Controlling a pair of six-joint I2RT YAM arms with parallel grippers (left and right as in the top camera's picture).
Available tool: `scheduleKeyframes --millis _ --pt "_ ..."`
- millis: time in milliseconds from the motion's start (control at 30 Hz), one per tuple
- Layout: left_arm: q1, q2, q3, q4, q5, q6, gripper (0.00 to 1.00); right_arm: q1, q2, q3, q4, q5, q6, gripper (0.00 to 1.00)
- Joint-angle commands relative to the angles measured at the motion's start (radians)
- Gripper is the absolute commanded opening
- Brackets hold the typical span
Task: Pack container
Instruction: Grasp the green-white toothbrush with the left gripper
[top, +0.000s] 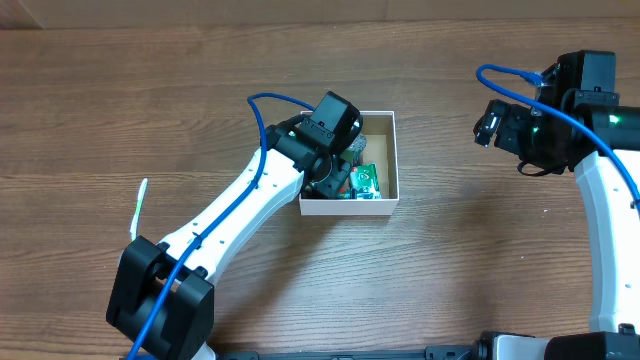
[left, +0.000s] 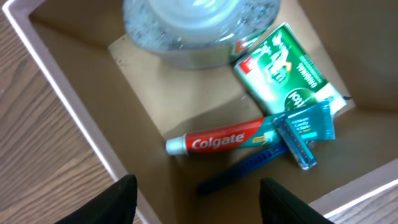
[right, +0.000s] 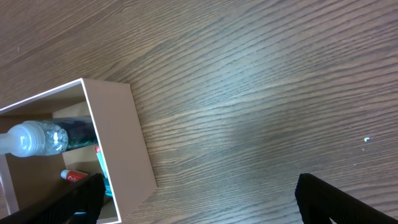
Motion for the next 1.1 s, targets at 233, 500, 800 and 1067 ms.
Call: scheduleKeyframes --millis 233,500,800,1067 --pt "0.282 -0.407 0.0 -0.209 -0.251 -0.441 0.69 -0.002 -0.005 0.0 0.003 -0.005 -0.003 1.0" --pt "0.874 -0.377 -0.151 -0.217 -0.089 -0.391 0.87 -0.002 -0.005 0.0 0.003 -0.006 -0.003 1.0" --pt "1.041 -0.072 -0.331 0.009 0.004 -0.234 0.92 -0.002 -0.005 0.0 0.002 -0.006 -0.003 1.0" --pt "1.041 0.081 -0.331 0.12 0.059 -0.108 0.93 -0.002 -0.005 0.0 0.002 -0.006 -0.003 1.0"
